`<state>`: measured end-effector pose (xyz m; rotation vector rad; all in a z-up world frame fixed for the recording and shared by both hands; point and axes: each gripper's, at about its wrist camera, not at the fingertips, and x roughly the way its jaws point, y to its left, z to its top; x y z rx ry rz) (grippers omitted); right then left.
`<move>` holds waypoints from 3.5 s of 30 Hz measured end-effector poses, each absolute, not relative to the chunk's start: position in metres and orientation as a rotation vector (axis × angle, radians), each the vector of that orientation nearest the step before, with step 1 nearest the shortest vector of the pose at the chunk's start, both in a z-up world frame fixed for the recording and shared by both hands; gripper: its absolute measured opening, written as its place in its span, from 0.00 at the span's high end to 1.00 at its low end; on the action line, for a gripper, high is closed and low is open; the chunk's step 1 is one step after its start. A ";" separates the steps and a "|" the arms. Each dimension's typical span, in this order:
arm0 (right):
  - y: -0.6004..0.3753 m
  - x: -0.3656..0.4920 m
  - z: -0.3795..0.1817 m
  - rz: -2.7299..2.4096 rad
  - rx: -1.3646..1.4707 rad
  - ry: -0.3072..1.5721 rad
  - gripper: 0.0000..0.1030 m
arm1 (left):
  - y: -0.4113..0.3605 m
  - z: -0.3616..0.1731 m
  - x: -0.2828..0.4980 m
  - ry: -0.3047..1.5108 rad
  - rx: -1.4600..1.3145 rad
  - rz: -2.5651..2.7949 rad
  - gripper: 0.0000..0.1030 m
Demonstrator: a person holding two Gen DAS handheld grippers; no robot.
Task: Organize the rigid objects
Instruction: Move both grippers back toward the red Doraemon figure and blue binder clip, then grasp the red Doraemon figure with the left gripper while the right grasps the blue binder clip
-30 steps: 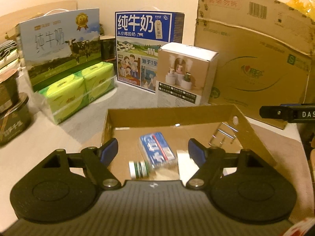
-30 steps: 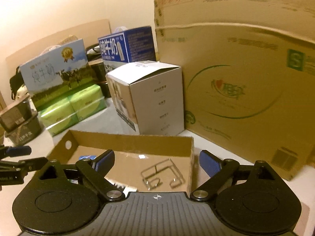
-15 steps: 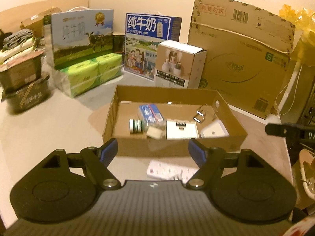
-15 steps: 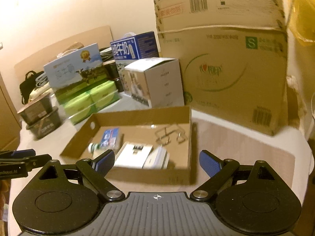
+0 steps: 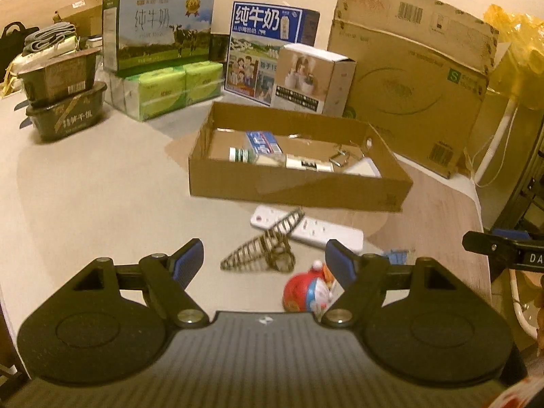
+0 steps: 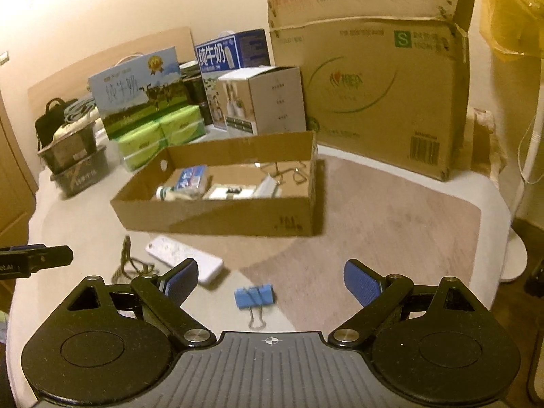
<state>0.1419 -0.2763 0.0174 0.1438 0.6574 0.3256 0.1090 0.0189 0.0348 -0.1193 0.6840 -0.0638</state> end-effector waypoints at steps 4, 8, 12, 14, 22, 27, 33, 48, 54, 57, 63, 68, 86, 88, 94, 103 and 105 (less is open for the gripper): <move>-0.278 0.132 0.008 0.325 0.147 0.672 0.10 | 0.016 0.028 0.101 0.697 -0.112 -0.076 0.26; -0.277 0.129 0.001 0.326 0.153 0.692 0.10 | 0.010 0.021 0.100 0.712 -0.087 -0.100 0.26; -0.276 0.129 -0.004 0.328 0.157 0.703 0.10 | 0.004 0.013 0.100 0.727 -0.076 -0.123 0.26; -0.276 0.130 -0.005 0.326 0.158 0.707 0.10 | 0.001 0.010 0.101 0.733 -0.069 -0.133 0.27; -0.276 0.132 -0.011 0.323 0.156 0.718 0.10 | -0.007 0.000 0.109 0.754 -0.048 -0.182 0.29; -0.275 0.134 -0.016 0.320 0.157 0.733 0.10 | -0.011 -0.009 0.118 0.774 -0.040 -0.202 0.30; -0.274 0.142 -0.022 0.321 0.155 0.744 0.10 | -0.014 -0.018 0.130 0.789 -0.038 -0.224 0.30; -0.267 0.165 -0.044 0.323 0.163 0.790 0.11 | -0.019 -0.043 0.163 0.836 -0.025 -0.288 0.42; -0.263 0.173 -0.049 0.326 0.165 0.800 0.10 | -0.018 -0.048 0.172 0.847 -0.044 -0.313 0.48; -0.261 0.176 -0.053 0.329 0.163 0.812 0.10 | -0.017 -0.051 0.175 0.853 -0.057 -0.320 0.52; -0.257 0.179 -0.060 0.332 0.159 0.826 0.11 | -0.018 -0.053 0.178 0.858 -0.061 -0.336 0.56; -0.255 0.182 -0.065 0.336 0.155 0.831 0.11 | -0.017 -0.053 0.176 0.864 -0.073 -0.349 0.60; -0.233 0.205 -0.071 0.379 0.064 0.803 0.23 | -0.012 -0.048 0.158 0.863 -0.133 -0.309 0.60; -0.229 0.208 -0.071 0.383 0.052 0.800 0.28 | -0.011 -0.046 0.158 0.861 -0.134 -0.307 0.60; -0.219 0.208 -0.070 0.389 -0.016 0.791 0.59 | -0.010 -0.042 0.157 0.850 -0.141 -0.304 0.60; -0.222 0.192 -0.059 0.391 0.015 0.792 0.62 | -0.007 -0.033 0.150 0.832 -0.144 -0.288 0.60; -0.222 0.189 -0.056 0.392 0.021 0.789 0.62 | -0.007 -0.031 0.148 0.825 -0.142 -0.286 0.60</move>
